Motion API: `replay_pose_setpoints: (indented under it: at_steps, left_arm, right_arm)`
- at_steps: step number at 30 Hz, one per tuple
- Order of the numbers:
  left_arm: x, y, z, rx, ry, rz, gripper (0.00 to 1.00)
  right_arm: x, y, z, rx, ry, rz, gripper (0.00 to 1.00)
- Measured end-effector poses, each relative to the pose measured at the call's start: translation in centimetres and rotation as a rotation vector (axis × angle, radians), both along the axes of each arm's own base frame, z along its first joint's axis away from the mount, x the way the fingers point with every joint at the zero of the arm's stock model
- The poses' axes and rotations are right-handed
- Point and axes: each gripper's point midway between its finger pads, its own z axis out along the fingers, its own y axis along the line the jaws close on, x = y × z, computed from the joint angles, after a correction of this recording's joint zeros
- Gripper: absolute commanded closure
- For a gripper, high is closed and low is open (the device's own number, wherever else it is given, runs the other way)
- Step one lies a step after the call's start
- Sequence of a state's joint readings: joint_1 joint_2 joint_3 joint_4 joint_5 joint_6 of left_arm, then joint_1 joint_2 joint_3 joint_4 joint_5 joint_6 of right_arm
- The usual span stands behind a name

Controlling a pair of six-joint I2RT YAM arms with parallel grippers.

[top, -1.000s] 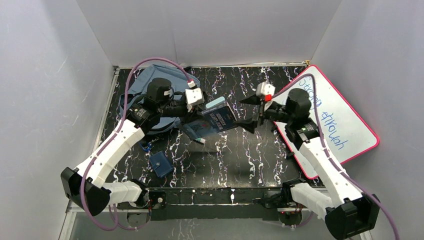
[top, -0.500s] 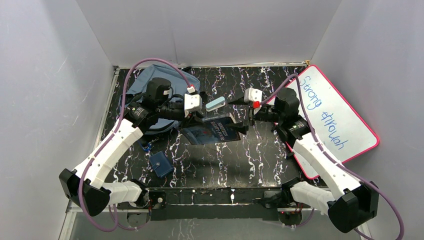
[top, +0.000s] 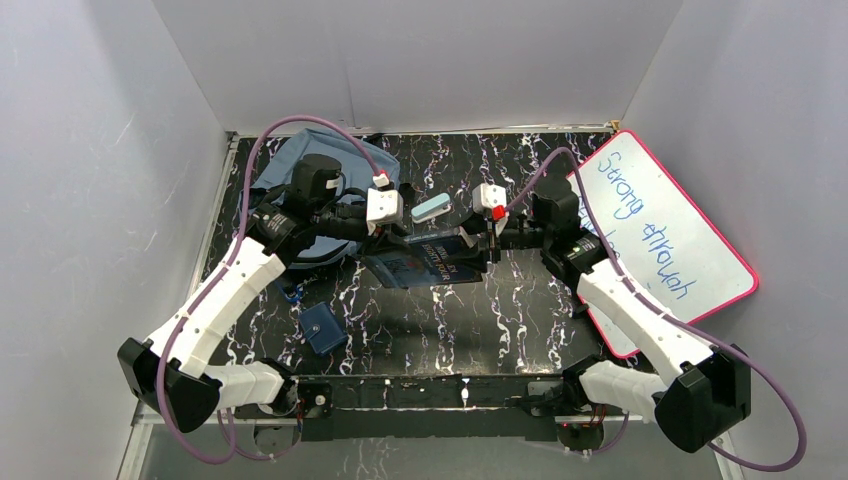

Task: Pack the student bag
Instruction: Pick up the book from the center of the board.

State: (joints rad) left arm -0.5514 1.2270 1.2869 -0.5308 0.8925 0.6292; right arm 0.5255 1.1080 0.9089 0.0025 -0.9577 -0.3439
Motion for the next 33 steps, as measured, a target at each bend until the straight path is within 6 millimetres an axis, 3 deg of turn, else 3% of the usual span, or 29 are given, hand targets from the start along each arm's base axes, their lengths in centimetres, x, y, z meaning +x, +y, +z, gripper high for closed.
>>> replay_pose_setpoints:
  at_steps: [9,13,16,19,21,26,33]
  left_arm:
    - [0.0,-0.1,0.2,-0.005,-0.007,-0.004,1.00]
    - [0.1,-0.1,0.2,-0.006,-0.012,-0.006,1.00]
    - [0.0,-0.1,0.2,-0.006,-0.010,-0.005,0.97]
    - [0.2,-0.1,0.2,-0.005,-0.001,0.007,0.70]
    - [0.6,-0.1,0.3,-0.008,-0.004,0.032,0.63]
    - [2.5,0.8,0.6,-0.013,-0.048,0.182,0.59]
    - [6.4,6.2,-2.5,0.123,-0.070,0.607,0.59]
  right_arm:
    - [-0.4,0.3,-0.5,-0.006,0.028,0.024,0.55]
    - [-0.3,0.3,-0.6,-0.009,0.032,0.023,0.84]
    - [-0.4,0.3,-0.6,-0.009,0.040,0.022,0.94]
    - [-0.3,0.3,-0.6,-0.004,0.052,0.009,0.96]
    - [-0.1,0.1,-0.7,0.004,0.060,-0.023,0.98]
    - [0.8,-1.4,-3.0,-0.021,0.138,-0.216,1.00]
    - [4.9,-5.0,-5.0,-0.061,0.210,-0.616,1.00]
